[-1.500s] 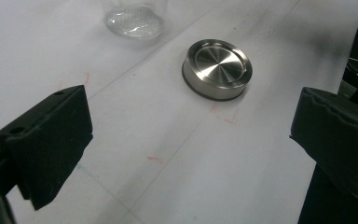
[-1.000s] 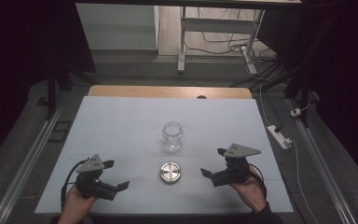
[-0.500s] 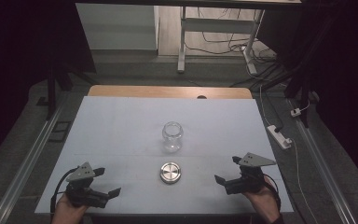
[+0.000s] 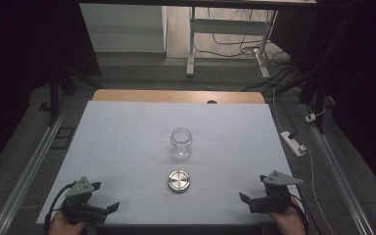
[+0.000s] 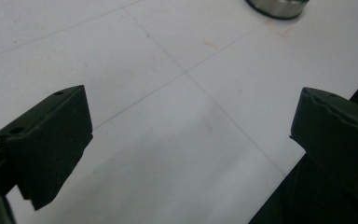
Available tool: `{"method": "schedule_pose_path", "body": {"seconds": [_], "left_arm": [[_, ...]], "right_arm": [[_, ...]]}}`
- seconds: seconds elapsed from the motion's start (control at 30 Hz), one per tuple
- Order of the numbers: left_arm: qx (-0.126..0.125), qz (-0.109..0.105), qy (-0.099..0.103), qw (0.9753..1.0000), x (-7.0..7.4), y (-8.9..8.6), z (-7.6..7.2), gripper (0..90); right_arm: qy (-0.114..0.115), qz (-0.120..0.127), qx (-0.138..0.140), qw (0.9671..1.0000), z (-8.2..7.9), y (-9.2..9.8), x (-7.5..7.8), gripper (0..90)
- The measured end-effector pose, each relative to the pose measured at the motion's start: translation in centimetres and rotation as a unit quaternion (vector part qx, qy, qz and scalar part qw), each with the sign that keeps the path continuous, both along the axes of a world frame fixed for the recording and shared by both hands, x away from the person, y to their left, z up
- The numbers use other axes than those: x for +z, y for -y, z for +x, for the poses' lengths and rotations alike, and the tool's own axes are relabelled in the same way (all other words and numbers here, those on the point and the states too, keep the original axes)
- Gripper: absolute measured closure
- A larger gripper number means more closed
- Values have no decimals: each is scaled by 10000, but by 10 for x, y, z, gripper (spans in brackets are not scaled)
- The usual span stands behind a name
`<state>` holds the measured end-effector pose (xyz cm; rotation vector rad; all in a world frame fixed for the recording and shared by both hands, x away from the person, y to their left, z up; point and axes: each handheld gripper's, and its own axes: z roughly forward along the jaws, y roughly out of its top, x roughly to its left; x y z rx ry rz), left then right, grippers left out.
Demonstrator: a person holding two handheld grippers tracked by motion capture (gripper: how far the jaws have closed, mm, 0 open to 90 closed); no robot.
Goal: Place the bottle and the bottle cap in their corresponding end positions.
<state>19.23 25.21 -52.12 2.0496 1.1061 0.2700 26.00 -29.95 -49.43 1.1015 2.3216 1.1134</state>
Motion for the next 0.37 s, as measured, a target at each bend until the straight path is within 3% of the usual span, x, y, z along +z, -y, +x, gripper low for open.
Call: {"method": "schedule_pose_path", "body": {"seconds": [0.13, 0.37], "left_arm": [[52, 120, -2, 9999, 0, 1, -2, 0], [142, 158, -112, 9997, -1, 0, -2, 0]], "right_arm": [[-73, -155, -95, 9998, -4, 2, -4, 0], [-165, -65, -211, 9996, -4, 6, -3, 0]]}}
